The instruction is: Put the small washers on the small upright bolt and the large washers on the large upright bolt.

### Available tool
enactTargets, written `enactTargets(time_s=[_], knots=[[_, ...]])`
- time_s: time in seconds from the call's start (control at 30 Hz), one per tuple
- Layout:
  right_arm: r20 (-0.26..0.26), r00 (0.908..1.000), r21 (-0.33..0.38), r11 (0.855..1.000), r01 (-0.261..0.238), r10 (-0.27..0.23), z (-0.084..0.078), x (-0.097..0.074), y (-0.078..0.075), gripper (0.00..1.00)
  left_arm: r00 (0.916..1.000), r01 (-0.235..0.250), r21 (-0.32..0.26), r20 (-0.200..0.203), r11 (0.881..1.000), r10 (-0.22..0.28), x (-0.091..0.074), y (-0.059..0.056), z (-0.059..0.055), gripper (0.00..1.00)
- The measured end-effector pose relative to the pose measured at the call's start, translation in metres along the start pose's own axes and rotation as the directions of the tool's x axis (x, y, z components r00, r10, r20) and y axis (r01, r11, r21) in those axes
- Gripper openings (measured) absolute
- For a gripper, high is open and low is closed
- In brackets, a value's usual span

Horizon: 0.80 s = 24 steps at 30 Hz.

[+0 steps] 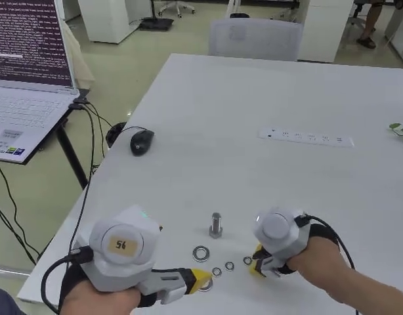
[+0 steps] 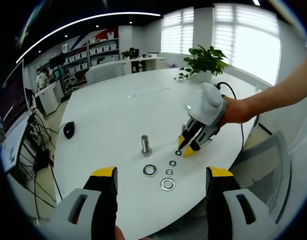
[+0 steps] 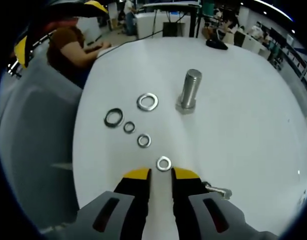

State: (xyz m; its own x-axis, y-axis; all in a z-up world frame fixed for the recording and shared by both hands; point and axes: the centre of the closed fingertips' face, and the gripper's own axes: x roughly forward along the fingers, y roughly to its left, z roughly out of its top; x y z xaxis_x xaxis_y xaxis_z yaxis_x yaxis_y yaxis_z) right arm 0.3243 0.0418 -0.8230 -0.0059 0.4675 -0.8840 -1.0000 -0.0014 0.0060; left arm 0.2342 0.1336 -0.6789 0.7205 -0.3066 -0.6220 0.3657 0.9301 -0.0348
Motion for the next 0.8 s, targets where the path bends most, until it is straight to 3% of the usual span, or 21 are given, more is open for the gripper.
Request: enactTargets(time_s=[0.17, 0.4, 0.53, 0.8], knots=[[-0.034, 0.9993, -0.029, 0.999, -0.014, 0.013, 0.0012, 0.0018, -0.0025, 0.17, 0.9999, -0.009, -0.013, -0.006, 1.000, 0.009, -0.0025, 0.0024, -0.0058, 0.72], [-0.076, 0.9967, -0.060, 0.998, -0.032, 0.028, 0.0005, 0.0024, -0.0033, 0.16, 1.0000, -0.006, -0.013, -0.003, 1.000, 0.006, 0.0001, 0.0036, -0.0038, 0.72], [-0.072, 0.9968, -0.088, 0.995, -0.039, 0.033, 0.0025, 0.0031, -0.0027, 0.15, 1.0000, 0.007, -0.005, 0.000, 1.000, -0.007, 0.0027, 0.0008, -0.0006, 0.72], [-0.044, 0.9982, -0.075, 0.996, -0.043, 0.040, -0.0010, 0.0011, 0.0015, 0.15, 0.9999, 0.016, 0.007, 0.003, 1.000, -0.016, 0.0031, 0.0030, 0.0008, 0.71]])
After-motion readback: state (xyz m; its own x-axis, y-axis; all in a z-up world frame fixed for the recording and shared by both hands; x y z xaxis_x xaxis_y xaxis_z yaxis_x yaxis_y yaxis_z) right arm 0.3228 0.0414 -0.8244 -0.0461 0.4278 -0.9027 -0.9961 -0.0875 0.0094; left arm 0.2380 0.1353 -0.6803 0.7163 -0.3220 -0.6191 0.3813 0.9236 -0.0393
